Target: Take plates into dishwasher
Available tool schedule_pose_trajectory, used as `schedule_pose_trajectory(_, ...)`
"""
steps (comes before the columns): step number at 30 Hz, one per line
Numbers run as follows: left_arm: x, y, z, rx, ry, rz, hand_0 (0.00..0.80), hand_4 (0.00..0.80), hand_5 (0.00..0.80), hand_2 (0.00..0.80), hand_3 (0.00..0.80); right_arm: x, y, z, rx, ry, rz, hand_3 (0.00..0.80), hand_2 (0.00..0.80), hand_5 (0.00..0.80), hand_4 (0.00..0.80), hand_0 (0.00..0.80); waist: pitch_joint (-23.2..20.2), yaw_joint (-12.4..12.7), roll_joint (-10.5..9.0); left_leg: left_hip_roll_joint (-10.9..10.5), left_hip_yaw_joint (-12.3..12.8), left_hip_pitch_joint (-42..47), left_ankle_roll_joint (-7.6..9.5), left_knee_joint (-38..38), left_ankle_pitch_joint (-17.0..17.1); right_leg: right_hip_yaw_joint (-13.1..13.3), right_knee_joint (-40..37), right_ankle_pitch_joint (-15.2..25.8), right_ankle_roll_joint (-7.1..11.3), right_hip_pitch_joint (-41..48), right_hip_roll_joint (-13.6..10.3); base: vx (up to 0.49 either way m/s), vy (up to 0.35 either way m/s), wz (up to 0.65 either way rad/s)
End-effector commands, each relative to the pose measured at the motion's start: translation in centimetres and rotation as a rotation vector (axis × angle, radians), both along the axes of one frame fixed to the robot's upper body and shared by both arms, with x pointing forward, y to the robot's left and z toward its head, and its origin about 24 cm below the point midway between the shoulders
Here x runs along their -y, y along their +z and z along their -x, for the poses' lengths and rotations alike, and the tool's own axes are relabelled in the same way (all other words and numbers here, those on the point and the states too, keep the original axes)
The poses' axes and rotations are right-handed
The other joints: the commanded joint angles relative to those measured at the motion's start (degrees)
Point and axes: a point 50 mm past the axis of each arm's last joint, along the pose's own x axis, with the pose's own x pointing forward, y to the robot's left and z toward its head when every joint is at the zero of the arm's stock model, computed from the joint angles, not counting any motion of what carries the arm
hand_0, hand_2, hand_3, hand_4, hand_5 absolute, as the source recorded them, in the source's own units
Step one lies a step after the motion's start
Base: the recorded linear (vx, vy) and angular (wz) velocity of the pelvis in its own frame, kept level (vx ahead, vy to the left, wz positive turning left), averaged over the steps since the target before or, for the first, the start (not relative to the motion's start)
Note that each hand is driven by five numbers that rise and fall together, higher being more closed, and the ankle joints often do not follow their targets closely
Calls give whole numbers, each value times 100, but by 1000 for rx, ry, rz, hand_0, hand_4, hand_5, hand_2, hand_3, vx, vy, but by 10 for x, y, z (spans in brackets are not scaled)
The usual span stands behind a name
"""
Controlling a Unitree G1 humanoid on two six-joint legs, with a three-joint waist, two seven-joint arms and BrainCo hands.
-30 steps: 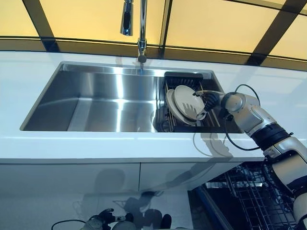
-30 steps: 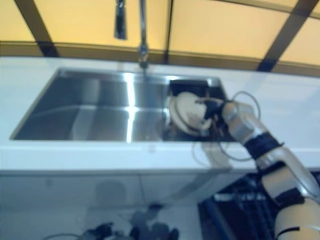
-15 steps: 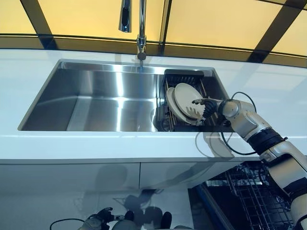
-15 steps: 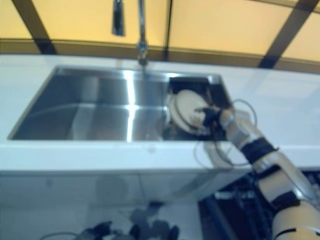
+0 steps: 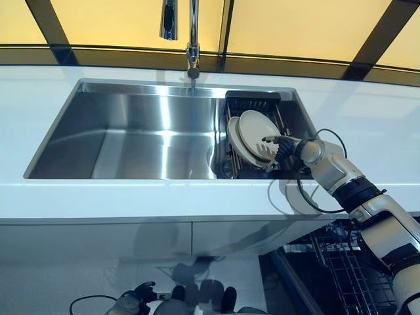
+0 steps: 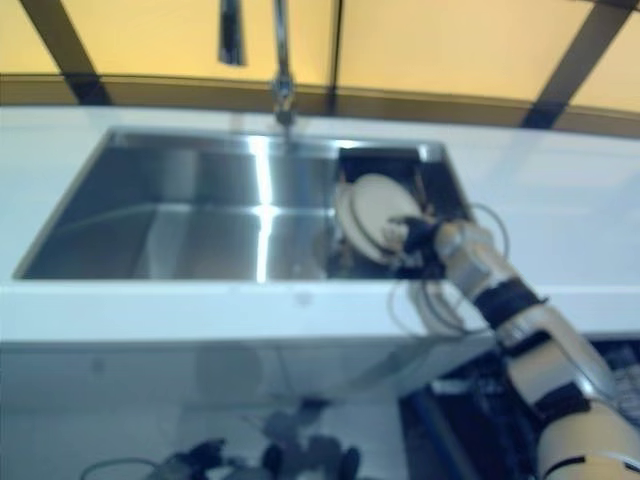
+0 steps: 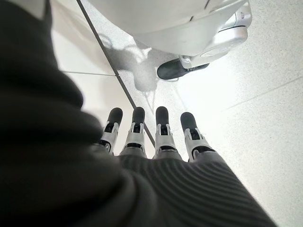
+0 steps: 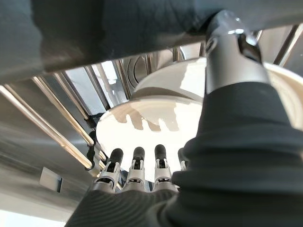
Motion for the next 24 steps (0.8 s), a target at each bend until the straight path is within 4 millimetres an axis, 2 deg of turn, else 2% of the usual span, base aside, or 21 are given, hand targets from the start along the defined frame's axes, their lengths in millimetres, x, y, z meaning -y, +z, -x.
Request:
schedule_pose_trajectory(1,-2,4,-13,16,-56,-31,0,0,0,0,0,-5,18,-11,102,-19,115,0,0,0,0,0,120,51,-120,-248,473,-365,268,314,-37,235,286,-231,87,16,19,-27,-63,0)
schedule_pose_trajectory(11,0,7,-22,37,-79,-35,0,0,0,0,0,-2,35,-16,162,-33,214,0,0,0,0,0,247,55,-51,-237,435,-581,215,433,14,204,278,-222,48,-98,45,-32,-44,8)
schedule_pose_trajectory(24,2,10,-31,61,-96,-32,0,0,0,0,0,-5,31,-17,172,-33,237,0,0,0,0,0,344,75,-12,-239,393,-758,194,540,35,148,355,-246,17,-230,33,0,0,0)
